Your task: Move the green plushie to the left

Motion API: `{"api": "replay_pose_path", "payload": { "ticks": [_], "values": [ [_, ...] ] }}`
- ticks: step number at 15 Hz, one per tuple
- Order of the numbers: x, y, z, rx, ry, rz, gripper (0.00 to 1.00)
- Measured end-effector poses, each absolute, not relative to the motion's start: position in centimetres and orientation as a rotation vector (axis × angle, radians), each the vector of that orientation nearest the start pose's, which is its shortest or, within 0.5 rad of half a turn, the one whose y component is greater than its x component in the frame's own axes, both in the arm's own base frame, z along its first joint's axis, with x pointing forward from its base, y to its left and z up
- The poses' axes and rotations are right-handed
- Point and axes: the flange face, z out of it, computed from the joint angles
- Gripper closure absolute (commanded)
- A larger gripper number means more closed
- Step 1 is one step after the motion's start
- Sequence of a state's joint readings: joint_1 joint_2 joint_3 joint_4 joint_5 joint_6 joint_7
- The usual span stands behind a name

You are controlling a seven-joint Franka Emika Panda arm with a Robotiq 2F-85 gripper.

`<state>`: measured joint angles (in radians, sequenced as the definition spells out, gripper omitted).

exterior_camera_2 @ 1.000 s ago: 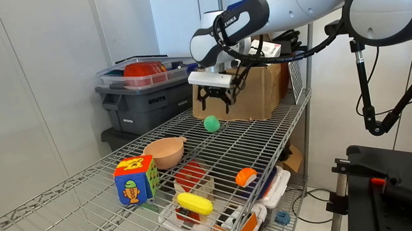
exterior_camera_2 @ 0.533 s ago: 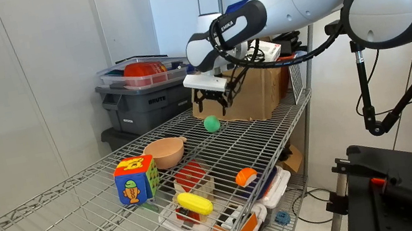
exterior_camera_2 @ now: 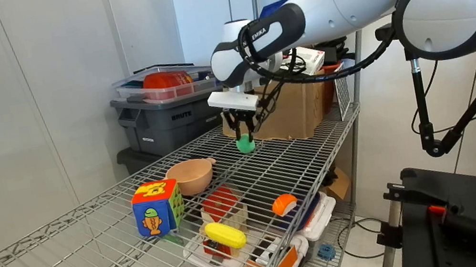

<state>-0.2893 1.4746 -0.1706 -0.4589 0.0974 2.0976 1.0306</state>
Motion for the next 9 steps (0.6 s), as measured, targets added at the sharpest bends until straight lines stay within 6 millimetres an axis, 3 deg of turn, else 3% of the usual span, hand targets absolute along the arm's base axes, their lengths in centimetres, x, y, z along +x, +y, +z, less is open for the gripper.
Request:
{"api": "replay_pose_path", "payload": {
  "ticks": [2,6,9],
  "values": [
    [76.9,-27.1,13.3,-2.444,1.987,-0.275,0.99],
    [76.6,-26.4,12.9,-2.458,1.996,-0.207,1.0],
    [76.3,-25.2,12.1,-2.44,1.982,-0.064,1.0]
  ]
}}
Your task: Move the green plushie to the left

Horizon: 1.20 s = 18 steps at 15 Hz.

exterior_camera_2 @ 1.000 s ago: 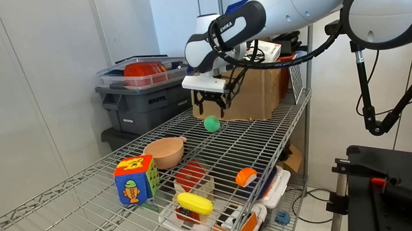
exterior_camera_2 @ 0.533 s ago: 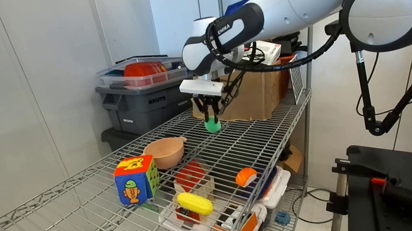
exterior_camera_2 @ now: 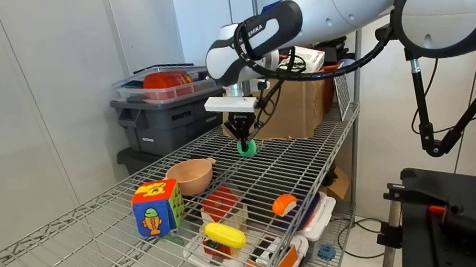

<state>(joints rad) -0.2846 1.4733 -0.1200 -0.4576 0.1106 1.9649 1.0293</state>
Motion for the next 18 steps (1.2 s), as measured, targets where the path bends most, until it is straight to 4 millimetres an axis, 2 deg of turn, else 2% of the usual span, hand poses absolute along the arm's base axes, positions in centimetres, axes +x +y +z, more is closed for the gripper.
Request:
{"api": "replay_pose_path", "payload": {
  "ticks": [5,10,11,12,18],
  "values": [
    [76.1,-21.2,11.3,-2.487,1.742,0.184,1.0],
    [76.4,-16.7,12.4,-2.568,1.426,0.345,1.0],
    [76.3,-15.9,12.9,-2.583,1.362,0.376,0.74],
    [76.3,-15.2,13.3,-2.597,1.299,0.411,0.73],
    [74.2,-12.6,15.1,-2.658,0.983,0.695,0.3]
  ]
}}
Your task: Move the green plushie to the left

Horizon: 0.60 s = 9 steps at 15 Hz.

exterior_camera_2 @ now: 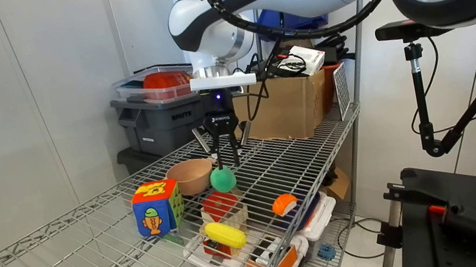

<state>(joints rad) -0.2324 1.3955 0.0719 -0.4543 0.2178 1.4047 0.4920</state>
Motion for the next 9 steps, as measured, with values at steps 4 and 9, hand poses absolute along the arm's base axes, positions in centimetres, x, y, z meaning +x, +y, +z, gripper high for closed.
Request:
{"api": "replay_pose_path", "payload": {
  "ticks": [4,9],
  "values": [
    [73.4,-12.4,16.3,-2.664,0.89,0.782,0.27],
    [73.6,-12.6,18.0,-2.677,0.864,0.755,0.08]
  ]
}}
